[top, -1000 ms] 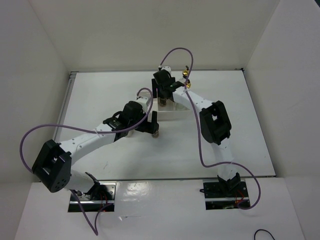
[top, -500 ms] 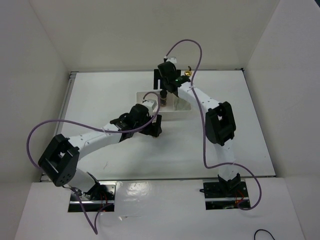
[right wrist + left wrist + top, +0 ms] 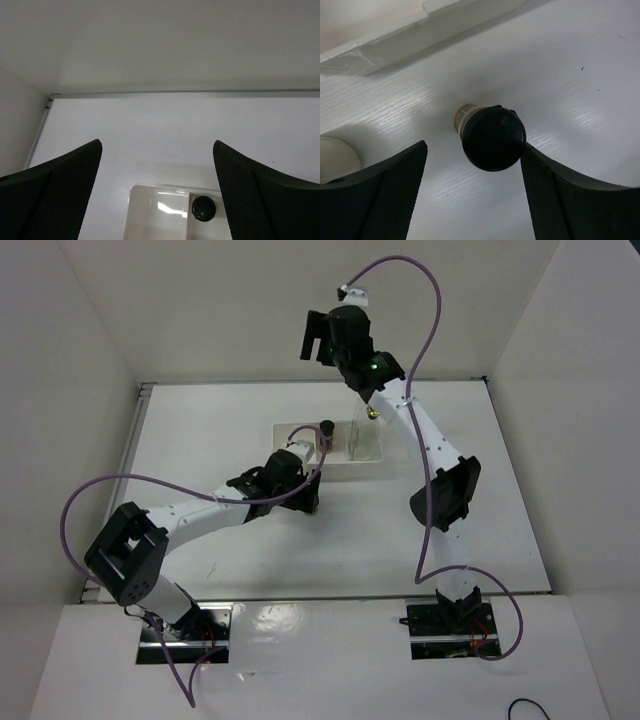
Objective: Organize the condiment bottles
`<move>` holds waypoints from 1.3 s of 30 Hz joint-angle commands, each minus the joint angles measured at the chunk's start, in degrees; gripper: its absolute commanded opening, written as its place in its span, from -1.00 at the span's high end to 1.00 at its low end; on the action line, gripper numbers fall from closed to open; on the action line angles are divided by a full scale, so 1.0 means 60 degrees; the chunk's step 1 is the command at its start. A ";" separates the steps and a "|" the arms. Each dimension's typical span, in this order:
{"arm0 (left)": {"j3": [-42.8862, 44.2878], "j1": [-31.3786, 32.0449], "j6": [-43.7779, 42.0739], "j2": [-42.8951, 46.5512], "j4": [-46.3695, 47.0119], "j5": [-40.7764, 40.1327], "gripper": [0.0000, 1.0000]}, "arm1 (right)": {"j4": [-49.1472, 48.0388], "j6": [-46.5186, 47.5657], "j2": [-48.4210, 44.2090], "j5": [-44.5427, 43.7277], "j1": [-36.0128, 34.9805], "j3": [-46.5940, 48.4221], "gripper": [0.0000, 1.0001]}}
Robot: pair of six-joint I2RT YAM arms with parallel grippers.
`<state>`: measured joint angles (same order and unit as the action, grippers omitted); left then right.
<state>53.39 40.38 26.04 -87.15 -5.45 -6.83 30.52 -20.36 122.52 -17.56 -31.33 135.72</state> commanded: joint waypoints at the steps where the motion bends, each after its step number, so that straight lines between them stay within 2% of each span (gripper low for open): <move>1: 0.0419 0.0139 0.0157 -0.0327 0.0425 -0.0107 -0.61 | 0.1206 0.0243 0.0290 -0.0206 0.0036 0.1706 -0.91; 3: 0.0521 0.0140 0.0157 -0.0445 0.0513 -0.0107 -0.56 | 0.2506 0.0360 0.0744 -0.0296 0.0036 0.3855 -0.91; 4: 0.0608 0.0140 0.0157 -0.0546 0.0513 -0.0107 -0.49 | 0.3052 0.0506 0.1501 -0.0426 0.0036 0.6068 -0.91; 5: 0.0609 0.0140 0.0157 -0.0547 0.0513 -0.0194 -0.44 | 0.3594 0.0595 0.1915 -0.0529 0.0036 0.7120 -0.91; 7: 0.0712 0.0227 0.0157 -0.0650 0.0513 -0.0282 -0.30 | 0.3835 0.0462 0.1585 -0.0356 0.0226 0.7074 -0.91; 8: 0.0712 0.0228 0.0157 -0.0650 0.0513 -0.0283 -0.09 | 0.3834 0.0652 0.1495 -0.0514 0.0227 0.7072 -0.91; 11: 0.0800 0.0228 0.0157 -0.0562 0.0615 -0.0283 0.18 | 0.3980 0.1019 0.0839 -0.0955 0.0227 0.6532 -0.91; 12: 0.0800 0.0228 0.0157 -0.0562 0.0616 -0.0283 0.33 | 0.4082 0.1107 0.0705 -0.1143 0.0227 0.6400 -0.91; 15: 0.1121 0.0228 0.0157 -0.0474 0.0280 -0.0195 0.54 | 0.4711 0.1196 0.0483 -0.1833 0.0227 0.6092 -0.94; 18: 0.1676 0.0228 -0.0019 -0.0241 -0.0291 -0.0004 0.71 | 0.5034 0.1196 0.0133 -0.1820 0.0227 0.5784 -0.96; 20: 0.1926 0.0228 -0.0194 0.0125 -0.0496 0.0098 0.77 | 0.5035 0.1196 -0.0145 -0.1717 0.0227 0.5389 -0.96; 23: 0.2424 0.0228 -0.0312 0.0638 -0.0702 0.0098 0.77 | 0.5035 0.1416 -0.0876 -0.1921 0.0227 0.4818 -0.96; 29: 0.3801 0.0228 -0.1057 0.0728 -0.1229 -0.0384 0.77 | 0.4626 0.1504 -0.2473 -0.2052 0.0315 0.2359 -0.96; 32: 0.4401 0.0228 -0.1292 0.0347 -0.1230 -0.0780 0.75 | 0.3632 0.1605 -0.3907 -0.2053 0.0315 0.0311 -0.96; 33: 0.4548 0.0228 -0.1395 0.0056 -0.1230 -0.0882 0.75 | 0.3194 0.1722 -0.4375 -0.2053 0.0315 -0.1203 -0.96; 34: 0.4854 0.0228 -0.1396 -0.0106 -0.1331 -0.0999 0.75 | 0.2174 0.1723 -0.5438 -0.2053 0.0315 -0.2016 -0.96; 36: 0.5163 0.0140 -0.1498 -0.0646 -0.1448 -0.1000 0.75 | 0.1216 0.1723 -0.6455 -0.1646 0.0460 -0.4091 -0.96; 37: 0.5324 0.0140 -0.1499 -0.0839 -0.1638 -0.1131 0.75 | 0.0690 0.1723 -0.7228 -0.1339 0.0693 -0.4568 -0.96; 39: 0.5808 0.0140 -0.1499 -0.1350 -0.1873 -0.1322 0.75 | 0.0552 0.1622 -0.7703 -0.0940 0.0784 -0.5490 -0.96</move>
<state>84.90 41.43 19.14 -91.22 -14.35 -12.19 44.64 -10.92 82.08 -26.28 -28.25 108.73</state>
